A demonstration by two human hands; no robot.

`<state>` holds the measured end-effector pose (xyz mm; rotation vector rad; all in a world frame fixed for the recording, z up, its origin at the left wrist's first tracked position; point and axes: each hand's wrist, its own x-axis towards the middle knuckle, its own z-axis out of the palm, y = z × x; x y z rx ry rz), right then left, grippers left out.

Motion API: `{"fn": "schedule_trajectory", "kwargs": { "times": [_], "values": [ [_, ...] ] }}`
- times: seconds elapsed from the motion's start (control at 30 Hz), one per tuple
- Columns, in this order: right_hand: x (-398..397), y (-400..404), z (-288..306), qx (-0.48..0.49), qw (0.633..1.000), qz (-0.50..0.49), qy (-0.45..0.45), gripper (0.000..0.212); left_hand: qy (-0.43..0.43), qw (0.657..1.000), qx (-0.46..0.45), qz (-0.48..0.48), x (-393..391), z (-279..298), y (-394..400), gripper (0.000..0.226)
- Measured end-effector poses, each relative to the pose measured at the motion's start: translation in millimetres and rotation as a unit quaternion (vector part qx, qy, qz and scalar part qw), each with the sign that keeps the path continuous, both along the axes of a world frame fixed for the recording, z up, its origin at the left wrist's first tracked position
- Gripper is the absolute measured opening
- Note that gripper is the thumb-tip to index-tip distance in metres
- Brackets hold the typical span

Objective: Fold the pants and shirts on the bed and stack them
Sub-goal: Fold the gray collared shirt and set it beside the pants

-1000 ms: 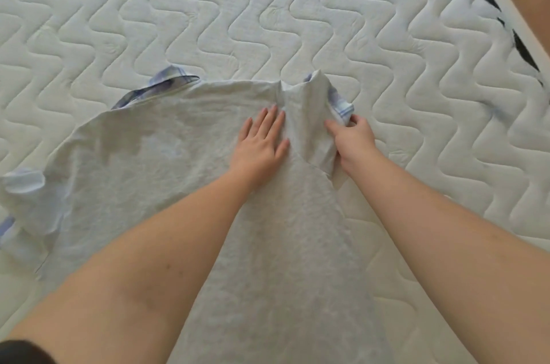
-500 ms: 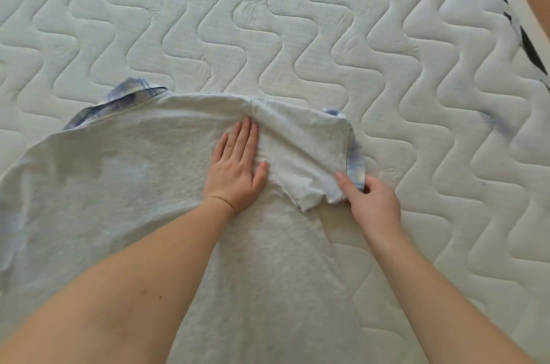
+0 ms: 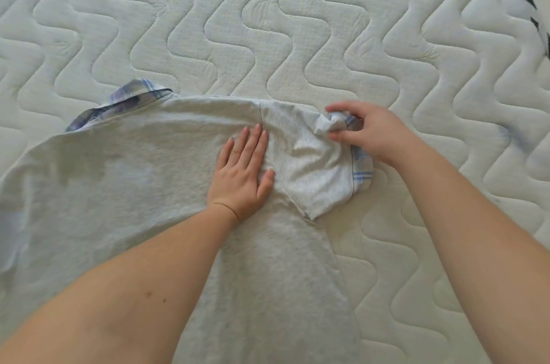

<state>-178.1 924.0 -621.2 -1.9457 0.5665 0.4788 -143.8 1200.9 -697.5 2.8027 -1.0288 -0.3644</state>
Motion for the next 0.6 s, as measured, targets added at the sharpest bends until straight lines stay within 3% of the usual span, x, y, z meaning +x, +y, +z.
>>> {"fn": "schedule_trajectory", "kwargs": {
  "times": [0.07, 0.1, 0.2, 0.3, 0.4, 0.5, 0.53, 0.6],
  "values": [
    [3, 2, 3, -0.063, 0.998, 0.009, -0.003, 0.016, 0.001, 1.000, 0.000, -0.002, 0, 0, 0, 0.069],
    [3, 1, 4, -0.125, 0.992, 0.008, -0.003, 0.016, 0.001, 1.000, 0.000, -0.003, 0, 0, 0, 0.069],
    [0, -1, 10, -0.334, 0.942, -0.022, -0.003, 0.055, 0.004, 1.000, 0.002, -0.005, 0, 0, 1, 0.069],
    [-1, -1, 13, -0.371, 0.927, -0.065, 0.003, 0.067, 0.008, 1.000, 0.000, -0.006, 1, -1, 1, 0.070],
    [1, -5, 8, -0.249, 0.961, -0.119, 0.033, 0.067, 0.007, 1.000, 0.001, -0.007, 1, -2, 1, 0.070],
    [-5, -9, 10, 0.051, 0.972, -0.225, 0.046, 0.061, 0.009, 1.000, -0.001, -0.007, 1, -2, 1, 0.070],
    [-10, -12, 10, 0.145, 0.962, -0.229, 0.042, 0.061, 0.011, 1.000, -0.001, -0.006, 1, -3, 1, 0.070],
    [-23, -18, 9, 0.236, 0.959, -0.144, 0.054, 0.058, 0.013, 1.000, -0.001, -0.006, 0, -3, 1, 0.070]
  ]
}}
